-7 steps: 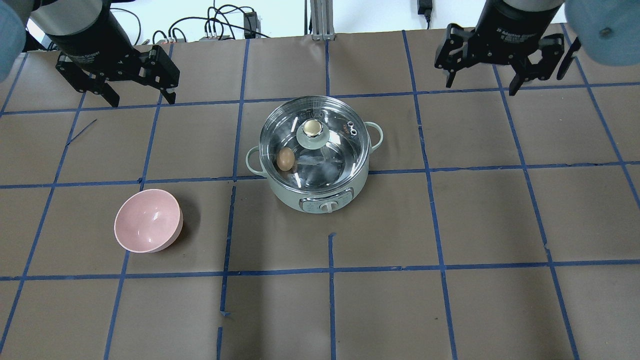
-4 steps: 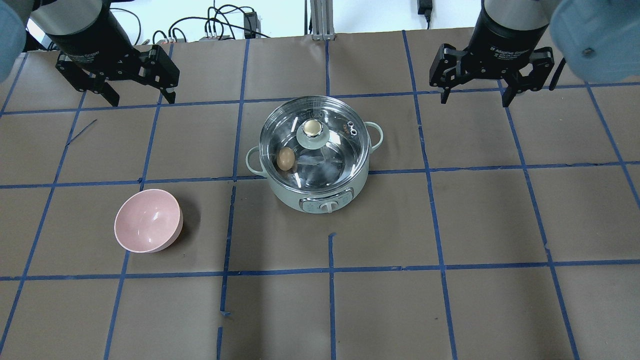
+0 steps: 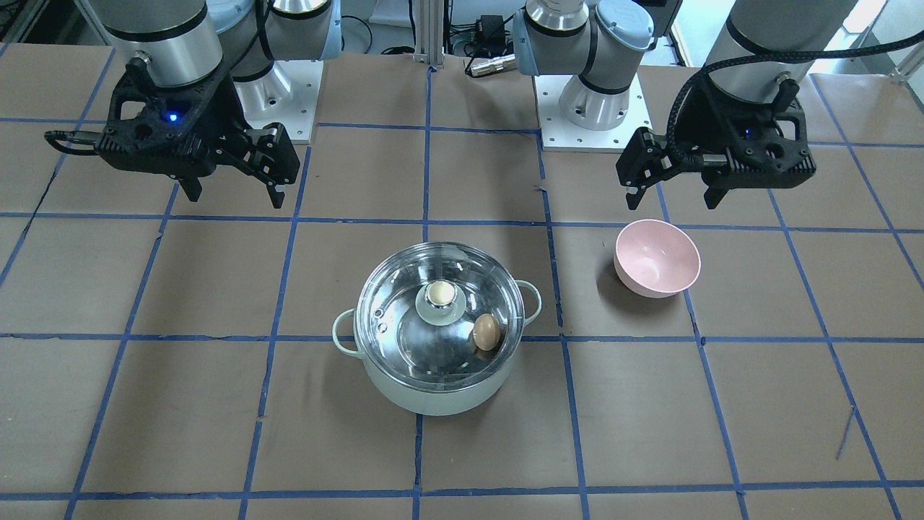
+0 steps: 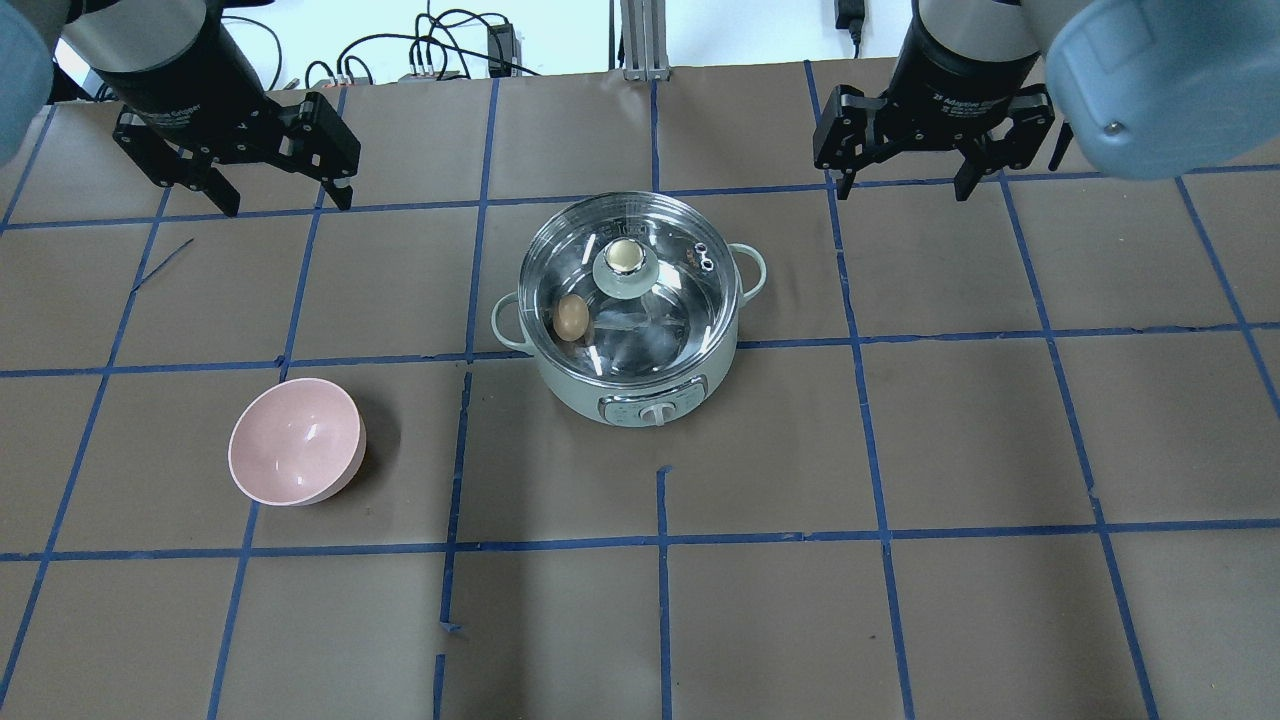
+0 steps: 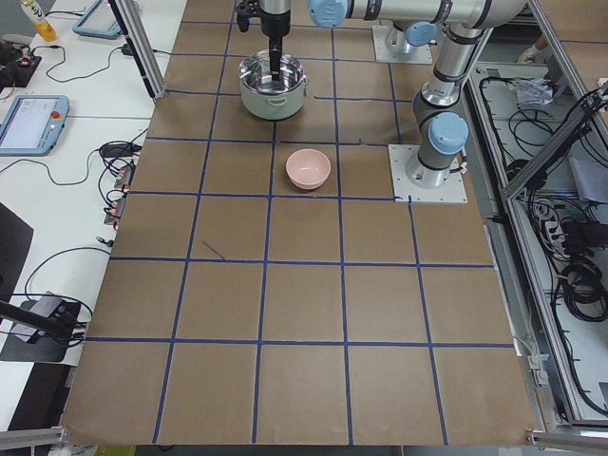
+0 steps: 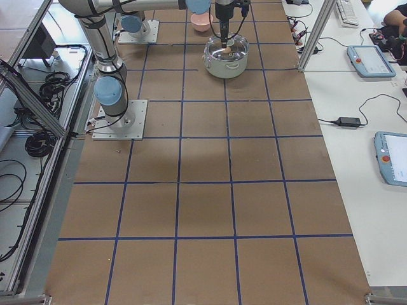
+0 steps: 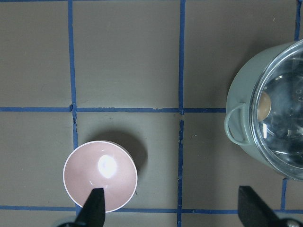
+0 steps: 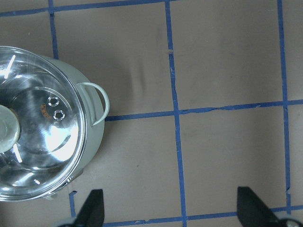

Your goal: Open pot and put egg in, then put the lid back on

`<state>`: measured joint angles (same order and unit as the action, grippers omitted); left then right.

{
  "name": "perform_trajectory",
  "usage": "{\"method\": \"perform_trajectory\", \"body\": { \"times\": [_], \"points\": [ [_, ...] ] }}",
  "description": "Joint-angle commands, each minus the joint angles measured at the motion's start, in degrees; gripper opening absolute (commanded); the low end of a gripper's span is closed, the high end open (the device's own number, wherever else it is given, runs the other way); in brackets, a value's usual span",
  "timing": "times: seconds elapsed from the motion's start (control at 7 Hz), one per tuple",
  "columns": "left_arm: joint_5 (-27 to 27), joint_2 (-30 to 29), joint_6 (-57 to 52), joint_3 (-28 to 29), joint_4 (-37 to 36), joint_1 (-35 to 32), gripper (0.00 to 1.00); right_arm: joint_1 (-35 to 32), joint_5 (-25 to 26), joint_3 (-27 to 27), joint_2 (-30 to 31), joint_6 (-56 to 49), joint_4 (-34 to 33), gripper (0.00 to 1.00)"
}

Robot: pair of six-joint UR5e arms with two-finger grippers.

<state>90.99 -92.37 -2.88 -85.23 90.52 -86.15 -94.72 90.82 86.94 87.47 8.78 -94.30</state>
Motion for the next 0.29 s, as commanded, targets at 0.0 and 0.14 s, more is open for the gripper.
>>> {"method": "perform_trajectory", "body": {
  "times": [0.0,0.14],
  "points": [
    [-0.3,0.3,0.2,-1.6,-0.4,-0.2,1.0,0.0,-0.3,-0.7,-0.1,-1.3,1.0,1.0],
    [-0.3,0.4,0.2,-1.7,-0.4,-0.2,1.0,-0.1,-0.3,-0.9,0.0,-1.3,2.7,1.0]
  ]
}}
